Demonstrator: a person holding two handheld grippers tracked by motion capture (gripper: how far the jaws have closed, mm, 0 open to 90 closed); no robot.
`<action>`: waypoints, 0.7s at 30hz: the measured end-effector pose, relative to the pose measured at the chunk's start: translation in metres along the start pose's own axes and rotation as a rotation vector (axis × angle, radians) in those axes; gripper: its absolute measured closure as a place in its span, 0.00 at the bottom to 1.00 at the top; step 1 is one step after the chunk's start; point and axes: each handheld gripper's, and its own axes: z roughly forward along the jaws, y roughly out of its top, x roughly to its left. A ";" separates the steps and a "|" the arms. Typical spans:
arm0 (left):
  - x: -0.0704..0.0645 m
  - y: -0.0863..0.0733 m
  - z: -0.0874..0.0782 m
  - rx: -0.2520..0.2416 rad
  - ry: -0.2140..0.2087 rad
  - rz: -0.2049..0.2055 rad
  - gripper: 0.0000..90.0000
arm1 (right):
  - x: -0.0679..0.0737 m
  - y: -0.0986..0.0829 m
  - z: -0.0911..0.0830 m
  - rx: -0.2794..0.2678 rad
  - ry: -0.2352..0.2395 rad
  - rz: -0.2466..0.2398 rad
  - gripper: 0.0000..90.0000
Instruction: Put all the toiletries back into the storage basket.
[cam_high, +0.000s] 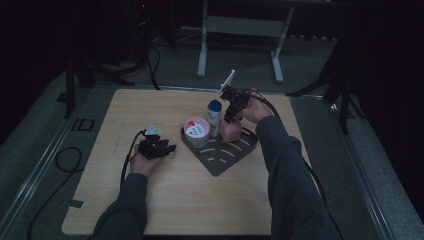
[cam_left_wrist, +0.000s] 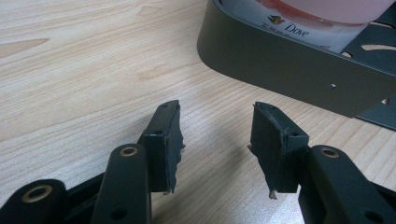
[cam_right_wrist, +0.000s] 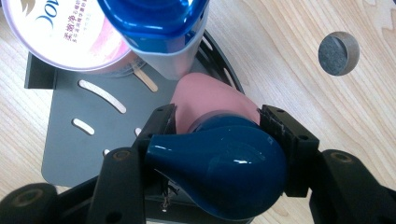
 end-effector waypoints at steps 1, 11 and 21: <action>0.000 0.000 0.000 0.000 0.001 0.002 0.58 | 0.000 0.000 0.001 0.001 0.001 0.002 0.52; 0.000 0.000 0.000 0.000 0.001 0.001 0.58 | 0.002 0.002 0.004 0.009 -0.002 0.015 0.52; 0.000 0.000 0.000 0.001 0.001 0.002 0.58 | 0.003 0.002 0.008 0.015 -0.006 0.017 0.52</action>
